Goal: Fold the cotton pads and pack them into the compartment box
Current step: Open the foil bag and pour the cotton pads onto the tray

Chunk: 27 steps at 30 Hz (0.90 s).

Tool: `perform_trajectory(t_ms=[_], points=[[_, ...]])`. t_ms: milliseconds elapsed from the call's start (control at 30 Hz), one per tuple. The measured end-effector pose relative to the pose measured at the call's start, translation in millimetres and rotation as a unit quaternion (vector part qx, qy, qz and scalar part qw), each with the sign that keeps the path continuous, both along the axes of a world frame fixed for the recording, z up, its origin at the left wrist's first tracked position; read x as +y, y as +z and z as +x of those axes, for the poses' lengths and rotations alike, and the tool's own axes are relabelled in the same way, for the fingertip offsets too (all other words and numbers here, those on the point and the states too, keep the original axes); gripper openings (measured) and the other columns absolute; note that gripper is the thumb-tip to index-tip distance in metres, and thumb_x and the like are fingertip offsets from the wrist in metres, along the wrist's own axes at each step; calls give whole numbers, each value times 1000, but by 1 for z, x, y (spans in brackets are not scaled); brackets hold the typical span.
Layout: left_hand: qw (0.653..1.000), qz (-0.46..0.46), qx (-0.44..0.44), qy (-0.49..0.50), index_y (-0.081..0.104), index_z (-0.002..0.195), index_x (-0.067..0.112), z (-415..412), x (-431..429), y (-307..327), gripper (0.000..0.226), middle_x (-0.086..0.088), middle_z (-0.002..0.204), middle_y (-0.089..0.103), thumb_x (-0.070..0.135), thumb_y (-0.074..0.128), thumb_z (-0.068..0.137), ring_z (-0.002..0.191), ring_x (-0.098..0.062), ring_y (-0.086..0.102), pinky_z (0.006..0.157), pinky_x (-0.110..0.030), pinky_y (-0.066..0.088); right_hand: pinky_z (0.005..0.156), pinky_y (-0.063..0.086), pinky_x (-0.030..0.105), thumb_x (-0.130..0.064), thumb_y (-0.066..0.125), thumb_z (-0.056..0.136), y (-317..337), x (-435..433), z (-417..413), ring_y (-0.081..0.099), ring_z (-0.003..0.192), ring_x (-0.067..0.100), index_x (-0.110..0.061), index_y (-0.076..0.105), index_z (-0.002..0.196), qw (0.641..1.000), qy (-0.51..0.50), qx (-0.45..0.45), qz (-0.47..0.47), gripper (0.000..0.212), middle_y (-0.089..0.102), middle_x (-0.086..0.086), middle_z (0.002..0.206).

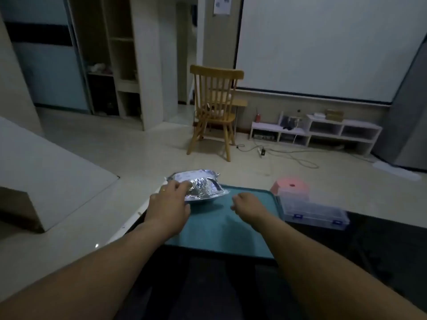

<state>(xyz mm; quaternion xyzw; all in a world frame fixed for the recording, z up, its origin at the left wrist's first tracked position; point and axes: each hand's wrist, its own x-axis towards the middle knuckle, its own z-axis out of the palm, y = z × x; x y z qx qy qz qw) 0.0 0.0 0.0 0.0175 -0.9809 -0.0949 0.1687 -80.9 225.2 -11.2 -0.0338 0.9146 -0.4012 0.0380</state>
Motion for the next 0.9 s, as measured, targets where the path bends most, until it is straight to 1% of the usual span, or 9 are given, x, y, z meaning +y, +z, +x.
perform_trajectory(t_ms=[67, 100, 167, 233, 300, 433, 533, 667, 900], points=[[999, 2, 23, 38, 46, 140, 29, -13, -4, -7, 54, -7, 138, 47, 34, 61, 89, 123, -32, 49, 97, -47, 44, 81, 58, 50, -32, 49, 102, -7, -6, -24, 70, 86, 35, -15, 59, 79, 994, -41, -49, -86, 30, 71, 17, 93], [999, -14, 31, 38, 48, 138, 29, -19, -6, -14, 53, -5, 137, 48, 35, 63, 87, 123, -31, 49, 98, -47, 43, 66, 57, 44, -34, 49, 105, -11, -11, -37, 65, 69, 30, -16, 56, 83, 986, -57, -77, -137, 29, 65, 14, 82], [998, -47, 50, -5, 54, 133, 32, -29, -4, -22, 49, -1, 133, 51, 37, 65, 85, 126, -28, 48, 101, -46, 39, 44, 37, 24, -32, 46, 108, -12, -19, -57, 41, 45, 18, -16, 46, 86, 958, -96, -129, -238, 27, 42, 9, 63], [995, -64, 60, -51, 56, 133, 33, -39, 8, -25, 50, 2, 133, 53, 41, 66, 84, 128, -27, 48, 103, -46, 36, 43, 25, 17, -19, 47, 107, -16, -19, -65, 30, 39, 12, -18, 41, 82, 954, -93, -139, -250, 26, 33, 7, 60], [993, -64, 60, -82, 53, 136, 35, -49, 27, -24, 52, 4, 134, 54, 42, 67, 86, 128, -25, 50, 104, -44, 34, 41, 22, 17, -8, 47, 104, -16, -18, -60, 33, 36, 14, -16, 45, 77, 957, -51, -153, -242, 29, 38, 7, 60], [986, -100, 62, -117, 54, 123, 33, -52, 58, -22, 37, 5, 125, 59, 46, 65, 89, 117, -23, 57, 97, -43, 34, 43, 28, 23, -13, 60, 98, -16, -16, -24, 41, 44, 12, -15, 59, 74, 954, -47, -165, -248, 24, 53, 4, 60], [975, -143, 91, -147, 57, 103, 28, -44, 65, -25, 20, 1, 105, 66, 40, 66, 91, 95, -29, 67, 86, -44, 36, 43, 23, 23, -16, 60, 98, -15, -12, 3, 32, 45, 11, -17, 58, 73, 951, -24, -185, -248, 25, 46, 1, 56], [956, -193, 126, -181, 59, 87, 23, -25, 68, -19, 19, -2, 82, 65, 31, 76, 84, 71, -29, 65, 74, -41, 40, 48, 17, 26, -10, 53, 94, -5, -4, 30, 24, 48, 12, -18, 55, 74, 943, -12, -192, -270, 22, 35, 0, 57], [941, -245, 134, -191, 65, 88, 24, -1, 52, -3, 23, 0, 84, 67, 22, 84, 75, 73, -28, 66, 70, -39, 42, 50, 16, 28, -3, 48, 88, 2, 21, 37, 23, 51, 17, -18, 41, 68, 964, -61, -147, -211, 26, 33, 6, 62]])
